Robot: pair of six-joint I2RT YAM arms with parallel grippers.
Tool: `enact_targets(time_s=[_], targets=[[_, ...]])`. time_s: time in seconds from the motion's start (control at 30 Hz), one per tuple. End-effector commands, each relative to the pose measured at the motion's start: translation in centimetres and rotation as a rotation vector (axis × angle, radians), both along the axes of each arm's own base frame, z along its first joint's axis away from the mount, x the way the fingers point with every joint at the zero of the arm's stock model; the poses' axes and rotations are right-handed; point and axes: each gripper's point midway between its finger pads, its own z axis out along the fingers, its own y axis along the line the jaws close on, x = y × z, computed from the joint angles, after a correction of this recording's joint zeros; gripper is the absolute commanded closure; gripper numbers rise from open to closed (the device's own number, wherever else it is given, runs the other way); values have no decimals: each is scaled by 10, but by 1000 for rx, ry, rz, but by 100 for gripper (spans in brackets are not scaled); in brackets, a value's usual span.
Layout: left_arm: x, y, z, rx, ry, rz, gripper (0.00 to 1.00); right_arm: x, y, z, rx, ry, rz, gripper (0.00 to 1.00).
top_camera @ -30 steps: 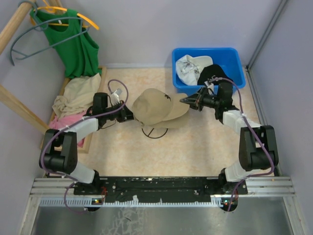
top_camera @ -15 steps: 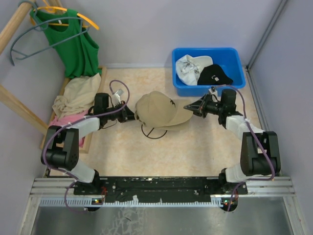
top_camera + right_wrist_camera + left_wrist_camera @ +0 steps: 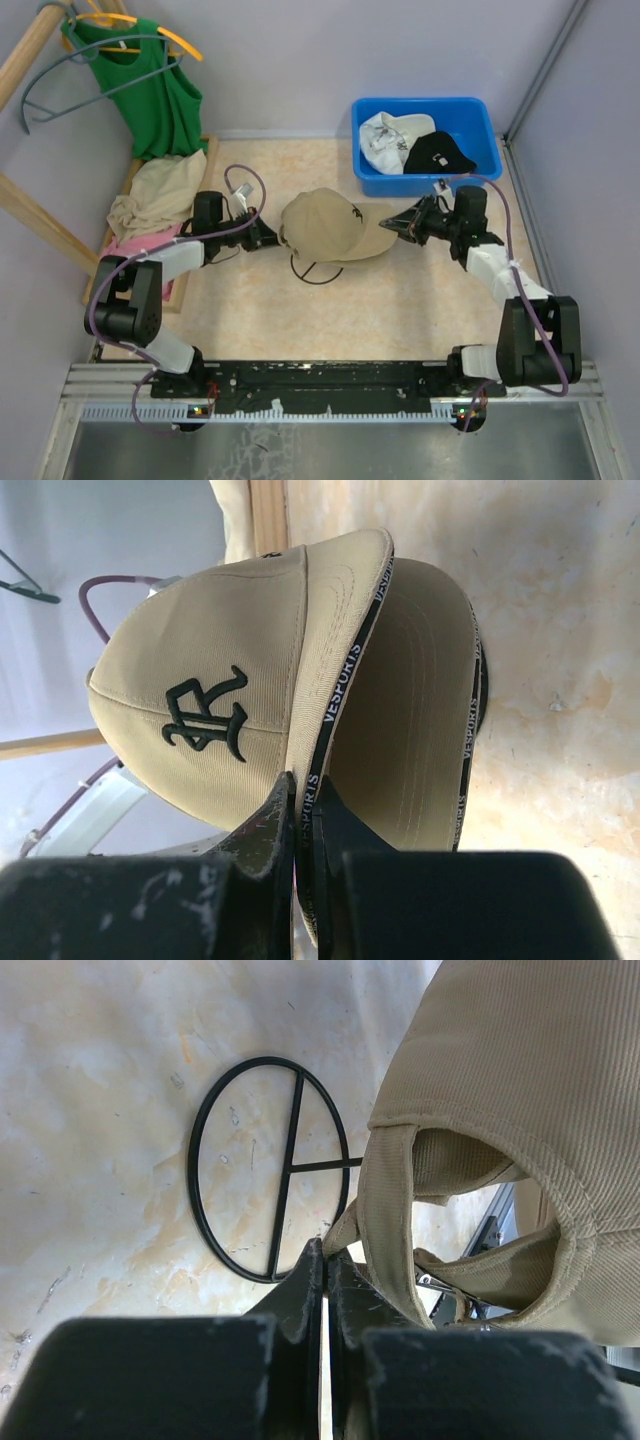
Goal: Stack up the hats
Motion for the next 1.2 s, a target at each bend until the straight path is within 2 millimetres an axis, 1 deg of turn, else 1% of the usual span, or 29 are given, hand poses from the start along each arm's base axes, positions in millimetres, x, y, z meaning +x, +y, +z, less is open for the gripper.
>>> enact_targets(time_s=[0.0,0.07,0.23,0.3,0.4,0.43,0.47,0.5,0.53,0.6,0.7,0.77,0.9,0.93,1.0,1.13,1.17], targets=[[-9,9,-24,44,62,30,100,-8,-21,-43,-167,74,-114,100],[-10,9,-24,44,64,32,100,-11,-20,-50,-182,92,-124,100],[-12,10,-24,46,64,33,100,-19,-6,-64,-225,120,-91,100],[-12,10,-24,47,64,35,100,-20,1,-69,-234,134,-72,90],[-12,10,-23,45,62,34,100,-23,6,-75,-254,149,-52,89],[-12,10,-23,45,61,33,100,-23,6,-76,-263,148,-53,86],[-12,10,-22,44,58,35,100,-23,4,-77,-277,149,-55,78],[-12,10,-22,44,60,35,100,-24,2,-79,-294,149,-56,67],[-12,10,-22,45,59,35,100,-25,0,-80,-305,152,-58,64],[-12,10,-22,44,60,34,100,-26,-2,-80,-321,148,-59,63],[-12,10,-23,45,60,35,100,-28,-6,-81,-347,151,-66,54],[-13,10,-23,43,63,33,100,-27,-8,-80,-361,145,-71,52],[-14,10,-24,45,64,34,100,-25,-14,-75,-373,134,-88,42],[-14,10,-24,45,62,35,100,-24,-16,-73,-375,129,-93,41],[-14,11,-21,46,54,39,100,-22,-21,-70,-387,116,-103,39],[-10,11,-10,38,18,52,100,-17,-26,-61,-383,91,-118,36],[-10,11,-7,33,11,54,99,-17,-26,-60,-385,87,-119,35]])
